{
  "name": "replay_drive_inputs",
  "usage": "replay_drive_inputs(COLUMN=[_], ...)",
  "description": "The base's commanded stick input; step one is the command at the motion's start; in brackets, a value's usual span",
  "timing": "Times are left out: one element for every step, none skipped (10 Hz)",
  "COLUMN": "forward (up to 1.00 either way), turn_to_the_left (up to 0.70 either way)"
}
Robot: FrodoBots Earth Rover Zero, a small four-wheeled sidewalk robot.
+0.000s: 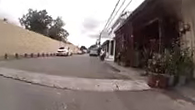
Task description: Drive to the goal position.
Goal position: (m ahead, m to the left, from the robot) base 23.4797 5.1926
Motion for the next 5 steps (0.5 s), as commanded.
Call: replay_drive_inputs(forward=[0.7,0.7,0.7,0.7,0.7], turn_to_the_left=[0.0,0.0,0.0,0.0,0.0])
